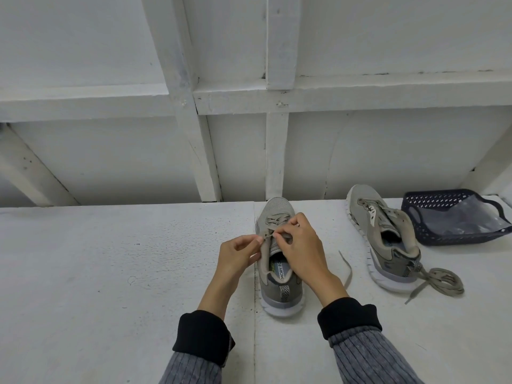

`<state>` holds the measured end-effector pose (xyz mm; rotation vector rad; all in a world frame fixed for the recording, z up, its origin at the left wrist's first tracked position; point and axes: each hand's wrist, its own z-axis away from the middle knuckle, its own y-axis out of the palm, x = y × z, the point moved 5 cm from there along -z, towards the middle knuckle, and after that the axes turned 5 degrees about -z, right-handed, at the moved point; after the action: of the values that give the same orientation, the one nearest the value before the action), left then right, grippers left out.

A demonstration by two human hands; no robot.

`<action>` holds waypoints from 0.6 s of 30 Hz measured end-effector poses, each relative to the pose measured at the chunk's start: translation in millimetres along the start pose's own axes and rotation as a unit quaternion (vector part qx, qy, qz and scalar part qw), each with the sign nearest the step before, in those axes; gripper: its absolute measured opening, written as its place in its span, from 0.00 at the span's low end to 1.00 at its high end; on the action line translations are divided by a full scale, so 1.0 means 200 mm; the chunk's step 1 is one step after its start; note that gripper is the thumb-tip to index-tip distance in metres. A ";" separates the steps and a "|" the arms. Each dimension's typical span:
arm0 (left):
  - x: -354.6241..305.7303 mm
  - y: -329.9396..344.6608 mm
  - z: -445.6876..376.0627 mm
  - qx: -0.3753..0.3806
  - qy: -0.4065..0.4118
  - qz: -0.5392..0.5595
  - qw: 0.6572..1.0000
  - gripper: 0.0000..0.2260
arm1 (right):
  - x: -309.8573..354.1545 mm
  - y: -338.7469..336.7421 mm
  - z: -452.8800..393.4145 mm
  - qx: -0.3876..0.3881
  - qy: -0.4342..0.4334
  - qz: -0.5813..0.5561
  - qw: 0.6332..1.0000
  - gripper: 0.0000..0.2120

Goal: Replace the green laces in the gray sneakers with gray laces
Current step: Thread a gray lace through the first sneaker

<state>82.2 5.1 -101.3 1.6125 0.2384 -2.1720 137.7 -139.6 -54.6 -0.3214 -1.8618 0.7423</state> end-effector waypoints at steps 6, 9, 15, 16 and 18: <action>0.00 0.01 0.01 0.021 0.023 -0.013 0.999 0.08 | 0.00 0.01 -0.01 0.006 -0.009 0.013 1.000 0.06; 0.00 0.02 0.01 0.030 0.027 -0.009 0.999 0.08 | 0.01 0.00 -0.01 0.010 -0.020 0.028 0.999 0.06; 0.00 0.02 0.01 0.033 0.030 -0.011 0.999 0.09 | 0.02 0.01 -0.02 0.024 -0.041 0.072 0.996 0.07; 0.00 0.03 0.01 0.030 0.029 -0.014 0.999 0.08 | 0.03 0.01 -0.02 0.025 -0.044 0.080 0.995 0.07; 0.00 0.03 0.01 0.023 0.033 -0.023 0.999 0.08 | 0.02 0.02 -0.02 0.022 -0.045 0.086 0.995 0.07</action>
<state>83.2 -1.7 -100.3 1.7224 0.2508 -2.1748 139.3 -133.2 -51.9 -0.4297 -1.9154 0.9265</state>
